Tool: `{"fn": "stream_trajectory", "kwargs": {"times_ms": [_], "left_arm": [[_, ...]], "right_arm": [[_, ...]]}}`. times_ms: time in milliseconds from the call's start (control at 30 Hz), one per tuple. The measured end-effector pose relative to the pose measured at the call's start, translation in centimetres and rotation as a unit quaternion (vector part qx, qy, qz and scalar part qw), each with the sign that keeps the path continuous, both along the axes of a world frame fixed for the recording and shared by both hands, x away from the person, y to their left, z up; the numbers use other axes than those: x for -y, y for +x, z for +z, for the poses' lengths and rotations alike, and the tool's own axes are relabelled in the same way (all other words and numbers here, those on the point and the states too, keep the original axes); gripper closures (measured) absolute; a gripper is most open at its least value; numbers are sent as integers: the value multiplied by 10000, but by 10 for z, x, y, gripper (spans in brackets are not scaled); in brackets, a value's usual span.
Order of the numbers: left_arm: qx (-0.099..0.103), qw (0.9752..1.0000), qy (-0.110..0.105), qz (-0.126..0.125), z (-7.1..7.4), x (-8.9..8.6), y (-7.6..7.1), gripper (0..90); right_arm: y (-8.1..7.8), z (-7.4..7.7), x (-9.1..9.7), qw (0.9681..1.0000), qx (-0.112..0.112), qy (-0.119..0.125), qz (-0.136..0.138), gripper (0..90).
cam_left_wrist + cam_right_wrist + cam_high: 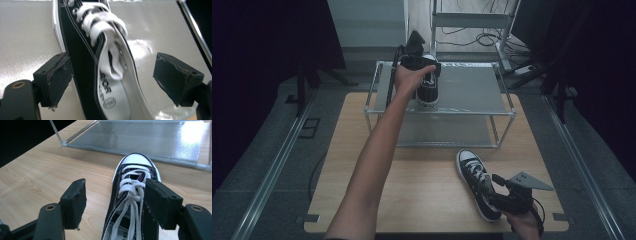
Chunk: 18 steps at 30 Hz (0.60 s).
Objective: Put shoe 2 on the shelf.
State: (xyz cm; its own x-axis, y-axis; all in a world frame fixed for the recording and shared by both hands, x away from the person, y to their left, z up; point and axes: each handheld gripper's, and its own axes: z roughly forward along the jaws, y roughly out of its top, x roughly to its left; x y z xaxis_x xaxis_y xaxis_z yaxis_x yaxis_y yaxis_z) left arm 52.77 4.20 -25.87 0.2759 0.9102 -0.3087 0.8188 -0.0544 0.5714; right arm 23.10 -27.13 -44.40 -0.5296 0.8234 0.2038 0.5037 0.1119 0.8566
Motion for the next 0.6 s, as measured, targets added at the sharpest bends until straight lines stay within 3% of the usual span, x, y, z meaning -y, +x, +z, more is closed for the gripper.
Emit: {"fn": "stream_trajectory", "kwargs": {"times_ms": [367,600], "left_arm": [[326,9969,-423,-569,0,-35,-45,168],[558,9936,-446,-880,-12,-56,-76,179]], "right_arm": [[-3,2,-8,9999,21,-112,101,371],[-13,6,-13,9992,79,-91,390,539]]}}
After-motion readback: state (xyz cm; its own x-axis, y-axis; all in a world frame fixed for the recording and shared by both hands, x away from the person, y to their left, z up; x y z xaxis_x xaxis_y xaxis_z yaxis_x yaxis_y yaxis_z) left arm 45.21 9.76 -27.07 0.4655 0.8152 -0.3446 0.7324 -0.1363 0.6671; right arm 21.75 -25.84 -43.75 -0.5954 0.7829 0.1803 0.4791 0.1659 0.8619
